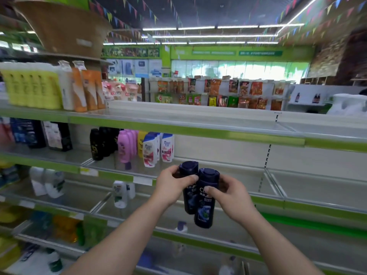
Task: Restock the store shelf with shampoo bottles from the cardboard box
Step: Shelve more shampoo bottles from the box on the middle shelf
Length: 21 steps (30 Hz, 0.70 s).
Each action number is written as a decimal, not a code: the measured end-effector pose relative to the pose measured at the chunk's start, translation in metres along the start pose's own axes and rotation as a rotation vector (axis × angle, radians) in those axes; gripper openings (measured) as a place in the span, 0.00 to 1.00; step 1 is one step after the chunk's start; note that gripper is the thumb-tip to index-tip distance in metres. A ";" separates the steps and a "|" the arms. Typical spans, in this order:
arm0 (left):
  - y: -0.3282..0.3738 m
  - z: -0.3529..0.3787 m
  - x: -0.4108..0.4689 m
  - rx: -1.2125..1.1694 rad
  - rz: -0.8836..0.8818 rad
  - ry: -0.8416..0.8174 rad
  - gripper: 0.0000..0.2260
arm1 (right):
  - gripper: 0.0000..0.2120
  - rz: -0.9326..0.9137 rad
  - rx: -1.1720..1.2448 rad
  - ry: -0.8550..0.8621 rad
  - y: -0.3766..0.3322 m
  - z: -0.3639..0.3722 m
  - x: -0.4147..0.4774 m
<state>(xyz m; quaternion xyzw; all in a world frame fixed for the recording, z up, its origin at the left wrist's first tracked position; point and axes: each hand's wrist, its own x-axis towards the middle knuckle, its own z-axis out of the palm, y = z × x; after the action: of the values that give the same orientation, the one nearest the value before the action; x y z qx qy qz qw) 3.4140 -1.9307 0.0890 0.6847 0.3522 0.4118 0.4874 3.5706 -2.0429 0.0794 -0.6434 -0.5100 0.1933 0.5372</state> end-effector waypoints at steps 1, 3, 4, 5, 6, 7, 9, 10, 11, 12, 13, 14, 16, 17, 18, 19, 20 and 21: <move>-0.001 -0.007 0.008 -0.004 0.002 -0.008 0.14 | 0.15 -0.003 0.004 -0.005 -0.003 0.006 0.009; -0.003 -0.021 0.027 -0.005 -0.005 -0.038 0.14 | 0.14 -0.003 0.016 -0.001 -0.008 0.021 0.027; -0.003 -0.028 0.038 -0.007 -0.014 -0.058 0.13 | 0.14 0.000 0.015 0.009 -0.010 0.029 0.038; -0.004 -0.035 0.049 -0.004 -0.024 -0.077 0.13 | 0.14 0.004 0.013 0.021 -0.011 0.037 0.048; -0.005 -0.041 0.062 -0.001 -0.032 -0.091 0.14 | 0.13 0.012 0.012 0.033 -0.013 0.046 0.059; -0.008 -0.048 0.076 0.004 -0.032 -0.104 0.14 | 0.13 0.020 0.014 0.047 -0.013 0.055 0.071; -0.012 -0.061 0.104 0.013 -0.027 -0.133 0.15 | 0.13 0.037 0.008 0.075 -0.014 0.070 0.095; -0.015 -0.067 0.118 0.012 -0.026 -0.150 0.15 | 0.13 0.045 -0.003 0.085 -0.015 0.077 0.106; -0.018 -0.073 0.131 0.006 -0.025 -0.169 0.15 | 0.13 0.052 -0.014 0.093 -0.014 0.082 0.116; -0.022 -0.078 0.145 -0.002 -0.025 -0.188 0.15 | 0.13 0.061 -0.019 0.100 -0.015 0.086 0.126; -0.025 -0.082 0.157 -0.008 -0.026 -0.208 0.14 | 0.13 0.075 -0.023 0.107 -0.014 0.089 0.134; -0.029 -0.084 0.168 -0.012 -0.029 -0.231 0.13 | 0.12 0.092 -0.025 0.114 -0.014 0.092 0.142; -0.035 -0.086 0.185 -0.015 -0.035 -0.268 0.13 | 0.11 0.127 -0.045 0.135 -0.012 0.095 0.156; -0.038 -0.086 0.193 -0.010 -0.037 -0.278 0.14 | 0.10 0.140 -0.053 0.147 -0.010 0.096 0.163; -0.041 -0.086 0.200 -0.005 -0.039 -0.286 0.15 | 0.09 0.154 -0.048 0.164 -0.010 0.097 0.169; -0.043 -0.085 0.205 -0.003 -0.042 -0.294 0.16 | 0.08 0.165 -0.046 0.180 -0.008 0.096 0.176; -0.045 -0.084 0.210 -0.005 -0.048 -0.299 0.16 | 0.07 0.182 -0.043 0.195 -0.009 0.096 0.182; -0.047 -0.083 0.215 -0.008 -0.054 -0.299 0.17 | 0.06 0.190 -0.059 0.201 -0.008 0.094 0.188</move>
<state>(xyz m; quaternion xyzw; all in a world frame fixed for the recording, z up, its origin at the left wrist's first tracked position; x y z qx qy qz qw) 3.4240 -1.6967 0.1071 0.7268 0.2923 0.2934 0.5479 3.5682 -1.8351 0.1106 -0.7205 -0.3958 0.1628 0.5456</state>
